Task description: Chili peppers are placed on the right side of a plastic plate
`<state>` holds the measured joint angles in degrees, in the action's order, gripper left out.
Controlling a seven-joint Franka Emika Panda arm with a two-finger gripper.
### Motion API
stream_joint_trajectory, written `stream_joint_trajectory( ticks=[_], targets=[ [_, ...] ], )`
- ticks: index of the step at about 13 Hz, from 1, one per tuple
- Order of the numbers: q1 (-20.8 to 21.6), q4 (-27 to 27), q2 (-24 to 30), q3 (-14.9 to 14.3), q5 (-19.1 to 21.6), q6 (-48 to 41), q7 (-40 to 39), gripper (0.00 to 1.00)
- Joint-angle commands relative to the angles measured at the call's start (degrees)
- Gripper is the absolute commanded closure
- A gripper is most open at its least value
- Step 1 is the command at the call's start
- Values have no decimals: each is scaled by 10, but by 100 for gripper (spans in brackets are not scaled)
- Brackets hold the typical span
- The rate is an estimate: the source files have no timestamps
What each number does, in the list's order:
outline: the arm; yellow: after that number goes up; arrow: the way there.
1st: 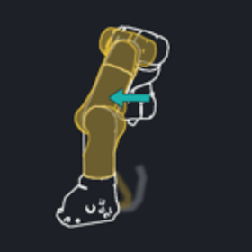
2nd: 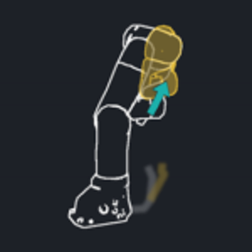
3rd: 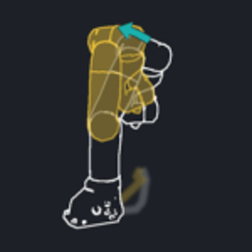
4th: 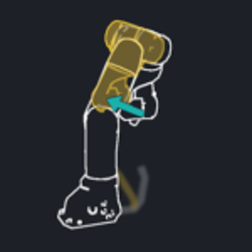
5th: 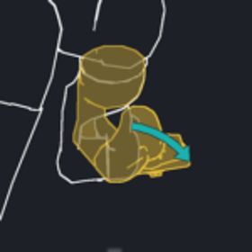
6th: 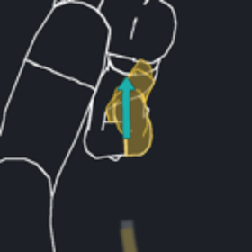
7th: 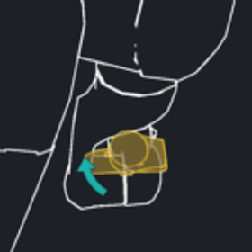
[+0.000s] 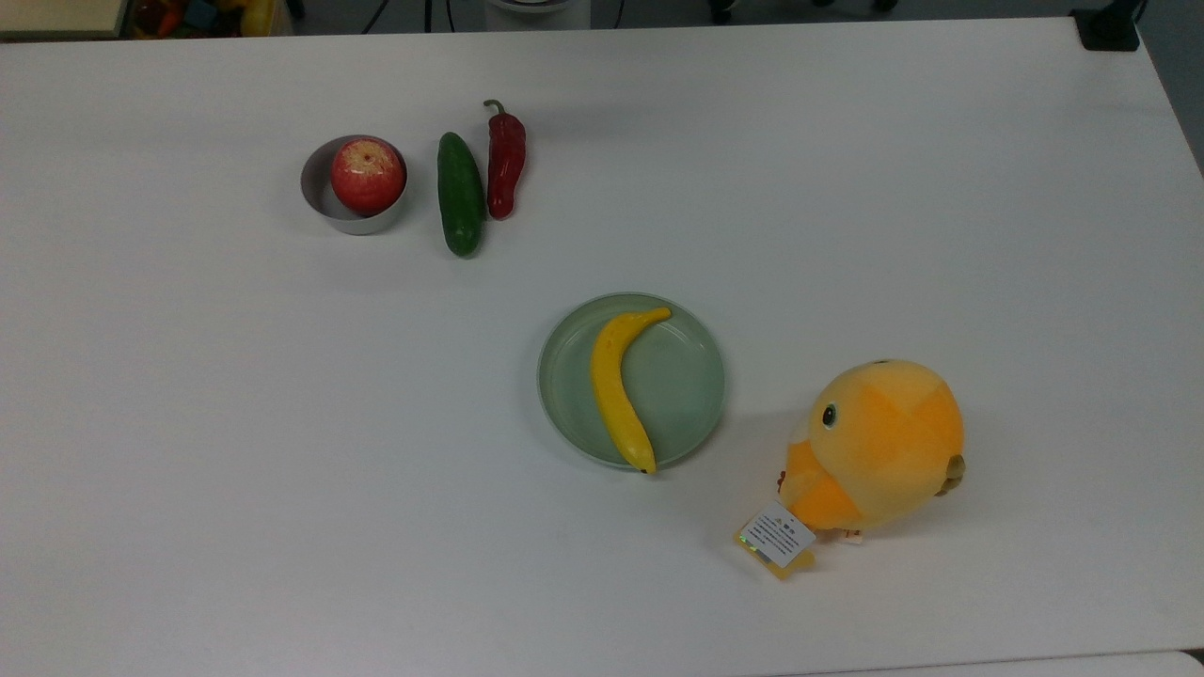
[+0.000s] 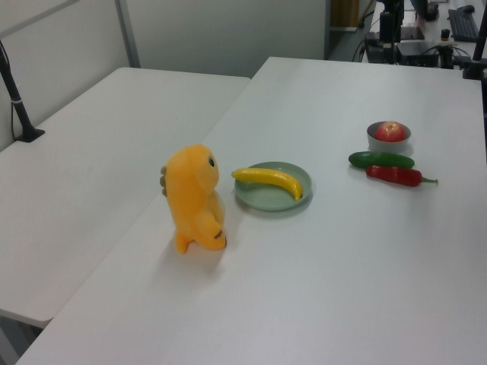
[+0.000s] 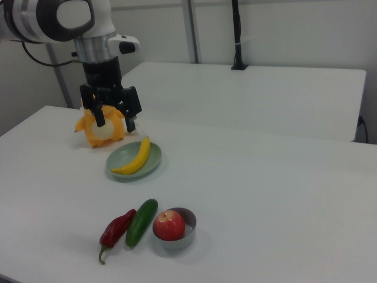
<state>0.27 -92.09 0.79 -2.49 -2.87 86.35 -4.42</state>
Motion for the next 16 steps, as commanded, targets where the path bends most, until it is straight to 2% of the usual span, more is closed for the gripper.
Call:
stream_joint_trajectory(
  ticks=[1, 10, 12, 16],
  targets=[
    [2, -7, 8, -1, -4, 11, -10, 0],
    [2, -20, 11, 2, -2, 16, -3, 0],
    [2, -57, 31, 5, -3, 20, -4, 0],
    [8, -189, 98, 6, -2, 92, -3, 0]
  ],
)
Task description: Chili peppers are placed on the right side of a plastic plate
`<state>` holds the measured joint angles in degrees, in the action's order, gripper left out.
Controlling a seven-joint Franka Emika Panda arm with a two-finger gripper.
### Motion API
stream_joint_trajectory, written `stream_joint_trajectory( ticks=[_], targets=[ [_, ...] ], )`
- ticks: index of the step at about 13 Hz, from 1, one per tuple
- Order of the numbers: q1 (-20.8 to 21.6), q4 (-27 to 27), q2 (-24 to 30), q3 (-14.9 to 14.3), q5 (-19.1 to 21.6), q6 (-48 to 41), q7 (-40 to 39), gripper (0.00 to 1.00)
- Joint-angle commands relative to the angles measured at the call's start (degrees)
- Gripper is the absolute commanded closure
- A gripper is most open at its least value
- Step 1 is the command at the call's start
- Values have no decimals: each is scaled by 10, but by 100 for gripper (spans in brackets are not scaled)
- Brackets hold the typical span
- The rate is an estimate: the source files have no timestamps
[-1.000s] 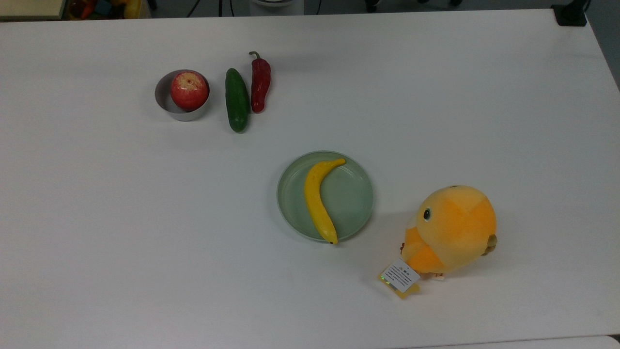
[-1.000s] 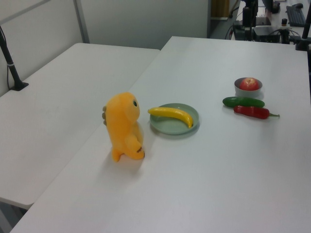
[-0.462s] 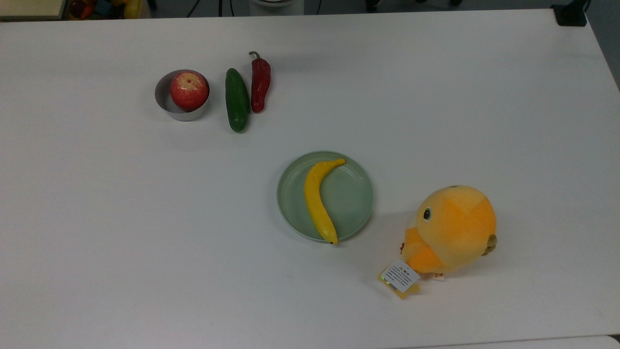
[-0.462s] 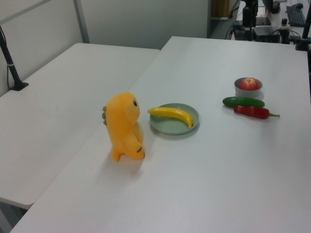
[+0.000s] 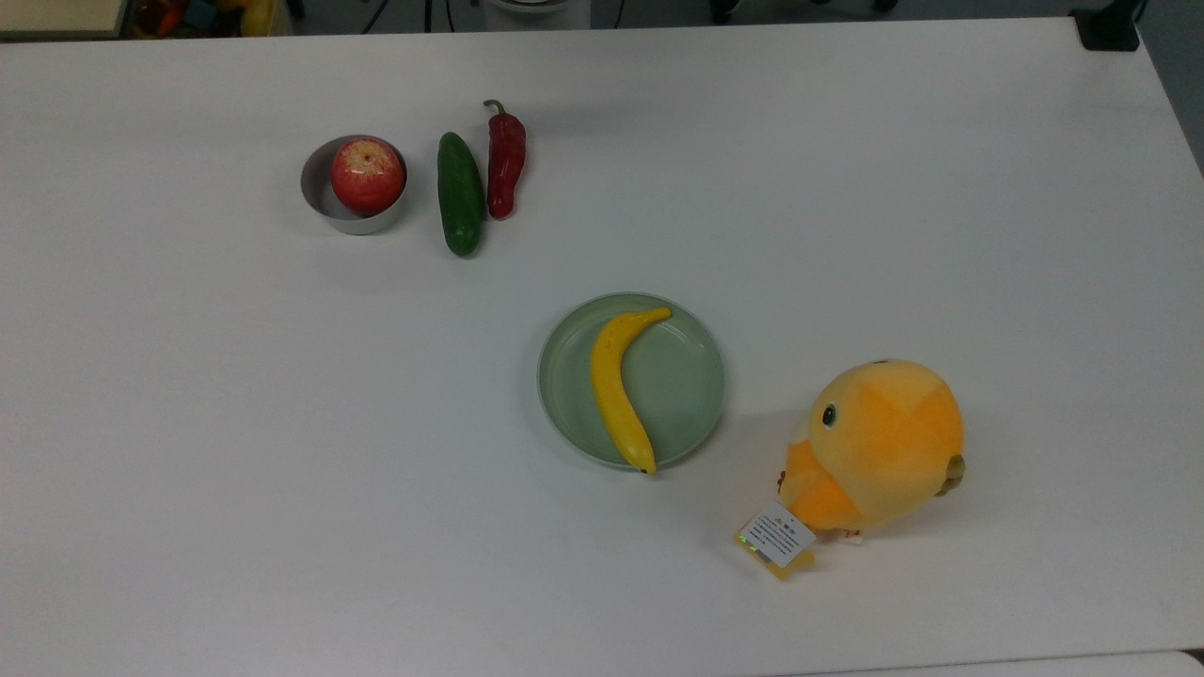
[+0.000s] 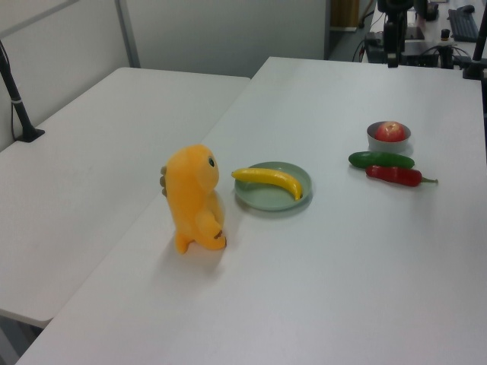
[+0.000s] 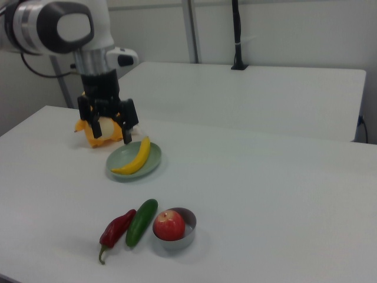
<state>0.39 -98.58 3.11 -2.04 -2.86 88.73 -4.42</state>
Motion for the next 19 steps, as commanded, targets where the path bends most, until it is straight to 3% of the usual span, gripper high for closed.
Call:
stream_joint_trajectory(
  ticks=[1, 8, 11, 19],
  targets=[
    [7, -143, 78, 1, -3, 74, -4, 0],
    [10, -275, 75, 1, -2, 167, 2, 0],
    [15, -318, 66, 2, -2, 240, 58, 0],
    [53, -348, -1, 1, -3, 322, 112, 5]
  ],
)
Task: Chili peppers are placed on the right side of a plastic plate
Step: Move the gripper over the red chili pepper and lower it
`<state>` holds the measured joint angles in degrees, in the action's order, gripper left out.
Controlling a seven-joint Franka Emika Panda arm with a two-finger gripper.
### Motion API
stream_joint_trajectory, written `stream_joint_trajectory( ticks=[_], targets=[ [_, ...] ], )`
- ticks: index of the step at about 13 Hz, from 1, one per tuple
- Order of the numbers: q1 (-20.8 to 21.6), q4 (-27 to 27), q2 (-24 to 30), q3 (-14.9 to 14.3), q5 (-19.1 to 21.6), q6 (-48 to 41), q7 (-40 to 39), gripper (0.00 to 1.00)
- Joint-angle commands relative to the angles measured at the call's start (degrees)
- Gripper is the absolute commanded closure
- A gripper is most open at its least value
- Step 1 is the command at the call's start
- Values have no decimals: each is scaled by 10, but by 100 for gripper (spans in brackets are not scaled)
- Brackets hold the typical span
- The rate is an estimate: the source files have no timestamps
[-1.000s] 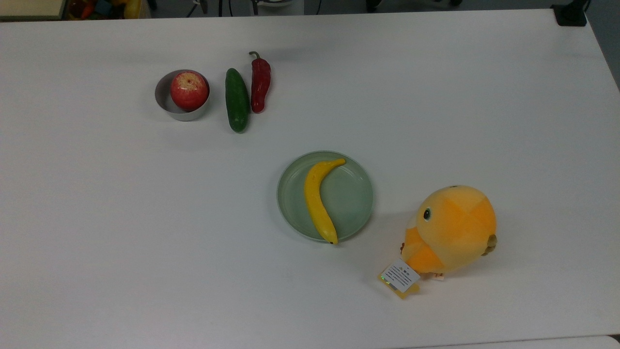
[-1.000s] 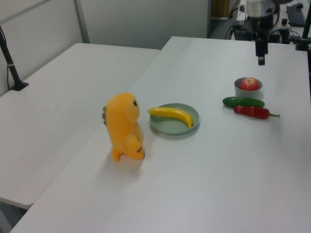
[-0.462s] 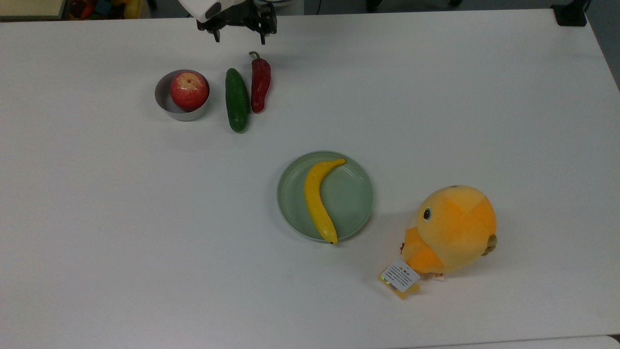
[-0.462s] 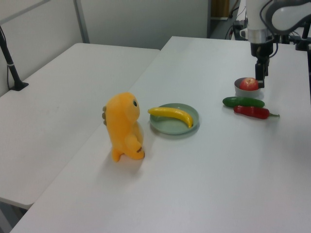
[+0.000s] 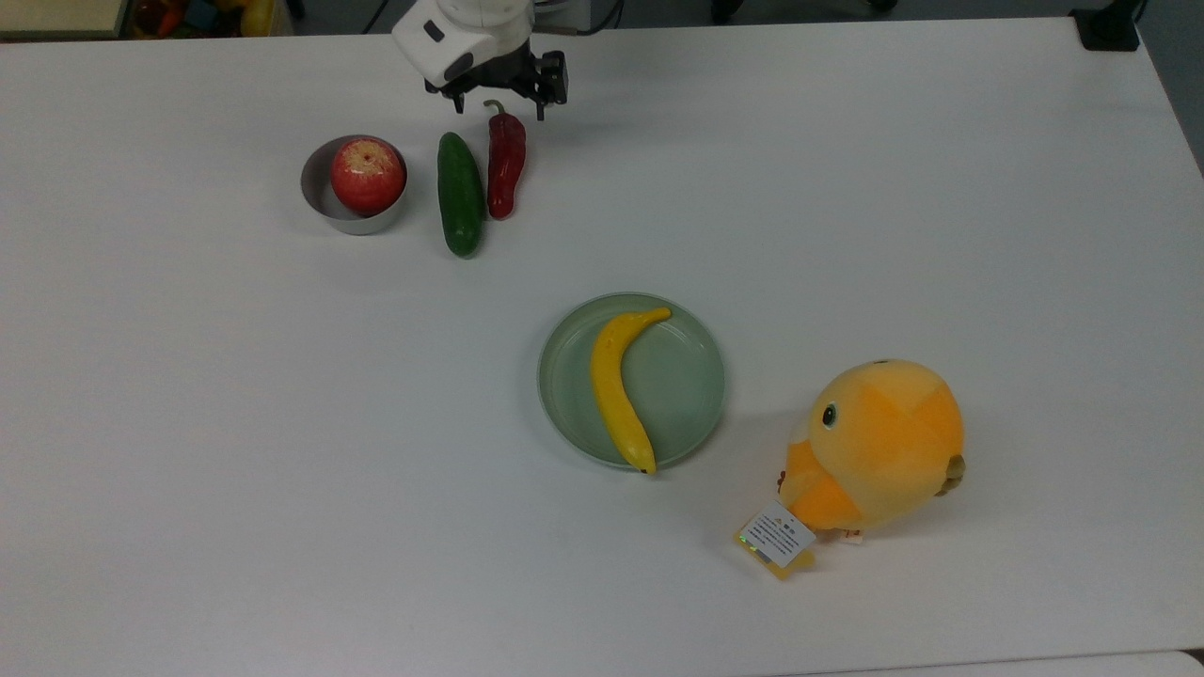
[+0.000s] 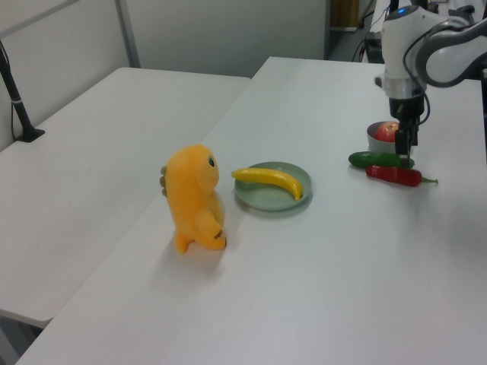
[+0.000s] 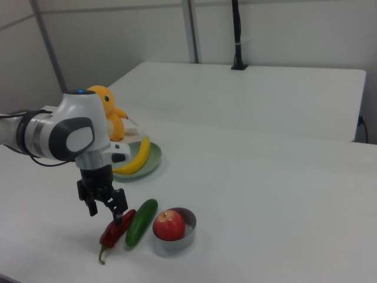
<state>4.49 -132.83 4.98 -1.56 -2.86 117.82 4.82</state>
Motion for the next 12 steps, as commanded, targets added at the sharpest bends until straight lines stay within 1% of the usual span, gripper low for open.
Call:
stream_joint_trajectory(
  ticks=[1, 3, 6, 10, 11, 12],
  targets=[
    [12, -5, -35, -4, -3, 42, 19, 5],
    [20, -5, -51, -4, -3, 51, 19, 9],
    [27, -5, -63, -4, -4, 51, 20, 21],
    [36, -4, -76, -3, -5, 55, 34, 22],
    [40, -4, -76, -4, -7, 55, 42, 24],
    [44, -4, -76, -3, -7, 54, 43, 29]
  ],
)
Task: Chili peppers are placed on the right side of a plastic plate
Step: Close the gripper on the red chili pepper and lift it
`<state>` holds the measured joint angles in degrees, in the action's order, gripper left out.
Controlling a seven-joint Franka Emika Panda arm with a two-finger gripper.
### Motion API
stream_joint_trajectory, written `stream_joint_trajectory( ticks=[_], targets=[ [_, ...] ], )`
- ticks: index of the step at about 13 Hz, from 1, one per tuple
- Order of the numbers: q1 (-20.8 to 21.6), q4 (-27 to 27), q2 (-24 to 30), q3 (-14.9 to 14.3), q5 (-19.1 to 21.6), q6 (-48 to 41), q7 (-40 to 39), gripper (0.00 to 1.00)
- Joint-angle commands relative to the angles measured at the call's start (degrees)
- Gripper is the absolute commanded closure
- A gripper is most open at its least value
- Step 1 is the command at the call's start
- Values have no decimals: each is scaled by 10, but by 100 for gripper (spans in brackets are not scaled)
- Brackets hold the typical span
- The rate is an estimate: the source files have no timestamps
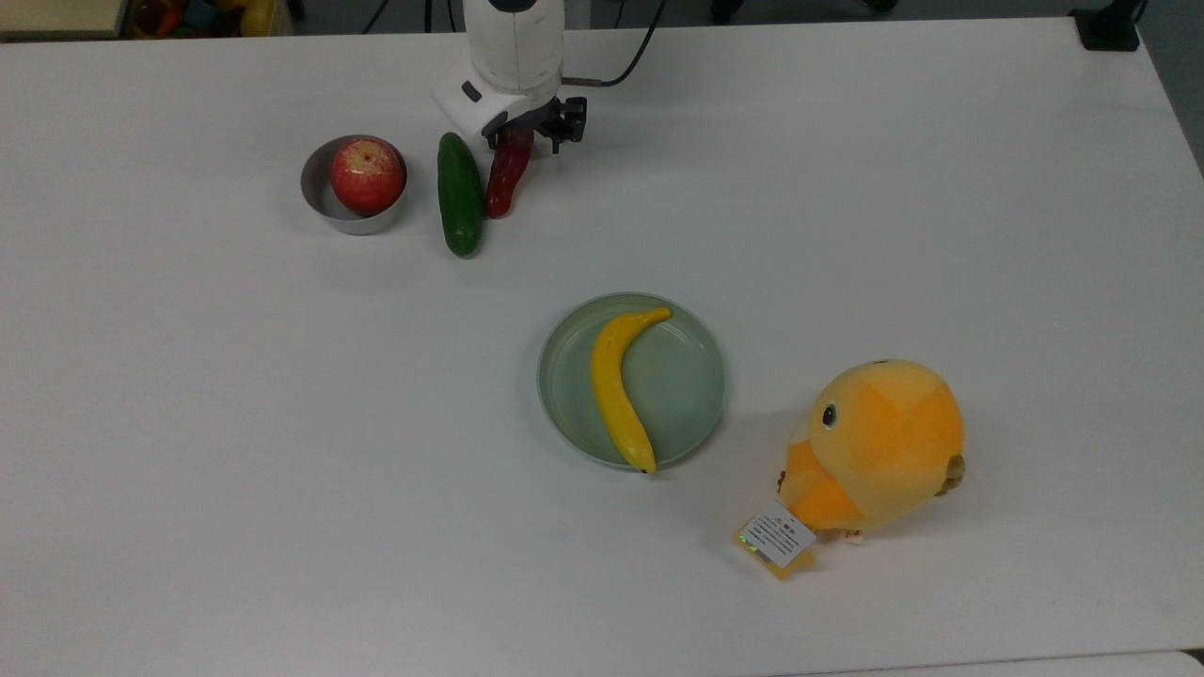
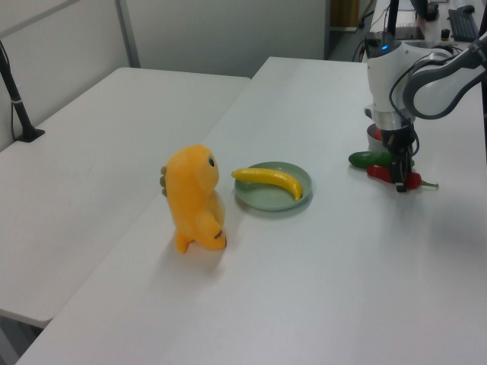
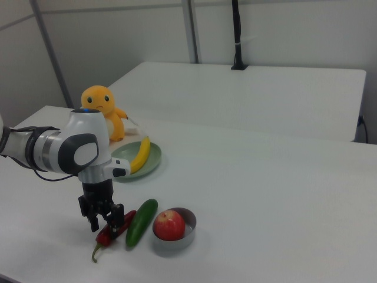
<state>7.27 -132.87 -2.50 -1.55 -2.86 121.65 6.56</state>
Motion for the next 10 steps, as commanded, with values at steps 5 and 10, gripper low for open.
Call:
stream_joint_trajectory(
  ticks=[5, 10],
  targets=[
    [20, 1, 4, -4, -7, 3, 36, 67],
    [35, 85, 32, -1, -7, -134, 38, 67]
  ],
)
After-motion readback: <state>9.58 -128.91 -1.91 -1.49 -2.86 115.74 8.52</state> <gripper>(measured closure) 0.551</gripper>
